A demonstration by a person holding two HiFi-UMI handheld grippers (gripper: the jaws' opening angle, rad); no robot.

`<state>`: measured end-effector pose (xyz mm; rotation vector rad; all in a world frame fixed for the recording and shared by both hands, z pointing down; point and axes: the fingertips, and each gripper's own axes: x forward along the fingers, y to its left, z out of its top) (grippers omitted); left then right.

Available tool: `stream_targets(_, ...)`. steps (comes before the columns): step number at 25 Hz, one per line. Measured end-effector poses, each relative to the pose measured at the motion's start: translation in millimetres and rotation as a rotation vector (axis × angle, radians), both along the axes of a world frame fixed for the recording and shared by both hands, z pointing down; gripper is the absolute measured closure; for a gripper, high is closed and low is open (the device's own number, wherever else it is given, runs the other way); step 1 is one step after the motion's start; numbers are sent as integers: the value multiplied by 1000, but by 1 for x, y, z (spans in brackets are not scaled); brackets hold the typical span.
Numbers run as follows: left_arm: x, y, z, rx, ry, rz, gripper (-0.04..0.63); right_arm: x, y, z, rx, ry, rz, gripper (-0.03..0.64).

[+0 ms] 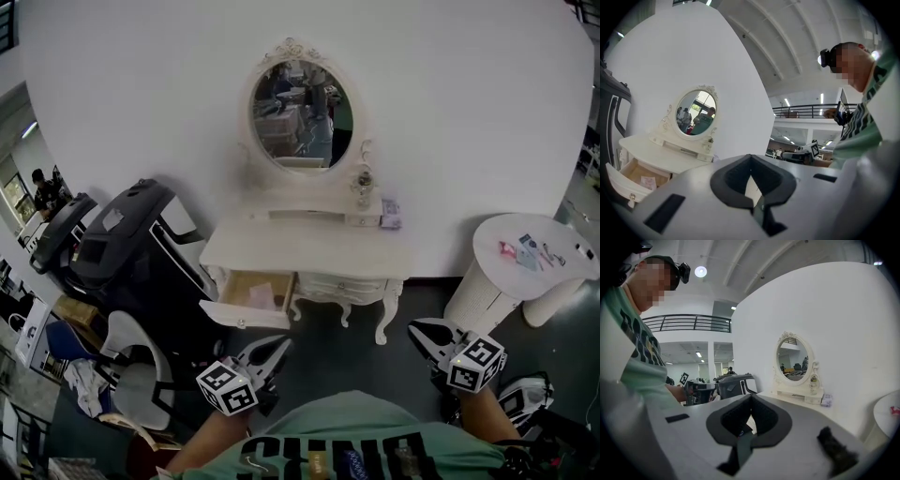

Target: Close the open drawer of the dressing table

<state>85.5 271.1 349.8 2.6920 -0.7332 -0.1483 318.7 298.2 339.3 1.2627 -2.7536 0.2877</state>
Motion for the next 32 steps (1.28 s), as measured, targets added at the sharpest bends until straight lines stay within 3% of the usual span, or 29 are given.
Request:
stream_targets(8, -1, -69, 7, 6, 28, 110, 586, -9, -49, -1, -2, 26, 100, 604)
stream_targets(16, -35, -171, -16, 67, 40, 234, 586, -50, -123, -23, 24, 54, 222, 606)
stream_targets(20, -55, -212, -14, 58, 49, 264, 586, -78, -160, -21, 11, 67, 236, 606)
stream_targets(26, -78, -260, -3, 35, 57, 283, 586, -105, -211, -15, -17, 80, 240, 604)
stream_targets(32, -91, -290, 9, 2, 58, 225, 586, -112, -253, -8, -39, 83, 184, 606)
